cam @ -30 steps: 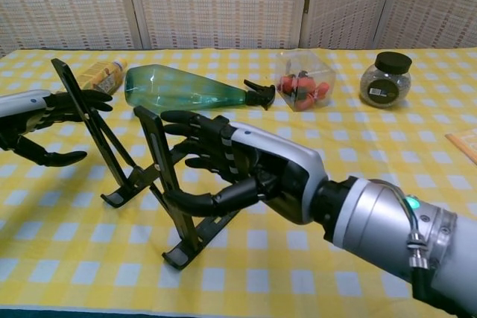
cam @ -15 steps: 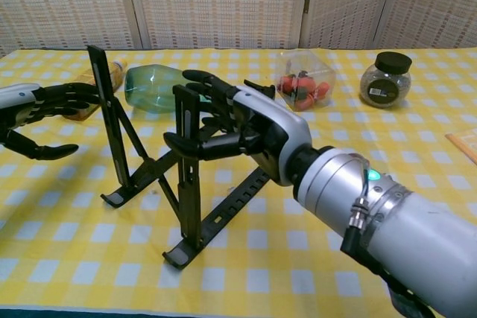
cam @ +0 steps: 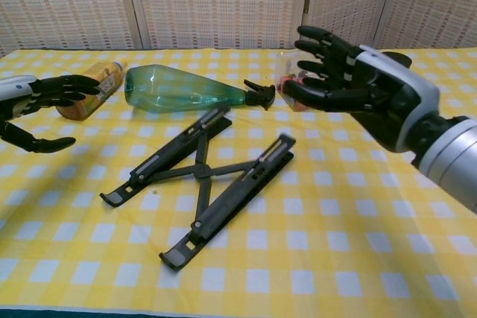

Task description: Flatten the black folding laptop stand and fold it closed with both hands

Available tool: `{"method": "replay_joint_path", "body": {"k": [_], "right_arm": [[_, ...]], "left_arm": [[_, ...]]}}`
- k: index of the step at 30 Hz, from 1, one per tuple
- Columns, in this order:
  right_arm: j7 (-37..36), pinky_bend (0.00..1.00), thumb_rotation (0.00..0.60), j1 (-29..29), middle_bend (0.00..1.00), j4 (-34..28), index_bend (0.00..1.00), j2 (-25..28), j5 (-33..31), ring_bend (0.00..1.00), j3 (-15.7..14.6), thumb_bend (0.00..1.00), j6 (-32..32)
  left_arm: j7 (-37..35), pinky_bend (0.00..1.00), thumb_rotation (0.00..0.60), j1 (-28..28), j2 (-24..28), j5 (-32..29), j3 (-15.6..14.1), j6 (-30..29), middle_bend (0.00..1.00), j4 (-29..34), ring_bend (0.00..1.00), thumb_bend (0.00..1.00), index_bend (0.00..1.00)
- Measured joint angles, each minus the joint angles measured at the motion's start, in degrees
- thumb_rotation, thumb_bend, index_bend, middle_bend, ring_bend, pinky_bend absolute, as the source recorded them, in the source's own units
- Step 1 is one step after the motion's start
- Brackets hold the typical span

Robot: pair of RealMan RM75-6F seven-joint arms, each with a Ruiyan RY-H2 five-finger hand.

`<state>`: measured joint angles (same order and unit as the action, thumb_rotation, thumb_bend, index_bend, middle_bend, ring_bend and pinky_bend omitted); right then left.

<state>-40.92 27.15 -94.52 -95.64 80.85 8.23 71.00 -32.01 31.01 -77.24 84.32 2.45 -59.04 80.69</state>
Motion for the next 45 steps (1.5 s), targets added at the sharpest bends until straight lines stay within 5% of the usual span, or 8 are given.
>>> {"method": "replay_joint_path", "body": {"k": [8, 15, 22, 34, 45], "right_arm": [[4.4, 0.00, 0.600, -2.5, 0.02, -1.2, 0.00, 9.1, 11.0, 0.03, -2.6, 0.37, 6.4], [17.4, 0.02, 0.600, -1.8, 0.22, -3.8, 0.01, 12.7, 15.8, 0.21, -4.2, 0.37, 5.7], [26.1, 0.17, 0.600, -0.3, 0.35, -6.4, 0.14, 14.2, 17.0, 0.32, -6.2, 0.37, 1.1], [28.8, 0.22, 0.600, 0.1, 0.37, -7.5, 0.16, 15.0, 15.6, 0.36, -7.5, 0.37, -0.8], [26.8, 0.22, 0.600, 0.1, 0.37, -6.1, 0.16, 14.5, 15.0, 0.35, -7.3, 0.37, -0.2]], "left_arm": [[8.7, 0.00, 0.600, 2.9, -0.7, 1.2, 0.8, 1.5, 0.09, -1.1, 0.04, 0.39, 0.05], [19.8, 0.00, 0.600, 7.2, -4.7, 2.3, 2.0, 3.8, 0.11, -5.1, 0.06, 0.27, 0.06], [30.5, 0.00, 0.600, 10.6, -12.2, 3.5, 2.8, 4.1, 0.11, -14.4, 0.06, 0.18, 0.05], [32.8, 0.00, 0.600, 13.5, -23.2, 4.1, 2.3, 3.6, 0.11, -31.2, 0.04, 0.18, 0.03], [29.3, 0.00, 0.600, 13.1, -24.4, 4.1, 0.7, 3.0, 0.11, -31.2, 0.04, 0.18, 0.02]]}}
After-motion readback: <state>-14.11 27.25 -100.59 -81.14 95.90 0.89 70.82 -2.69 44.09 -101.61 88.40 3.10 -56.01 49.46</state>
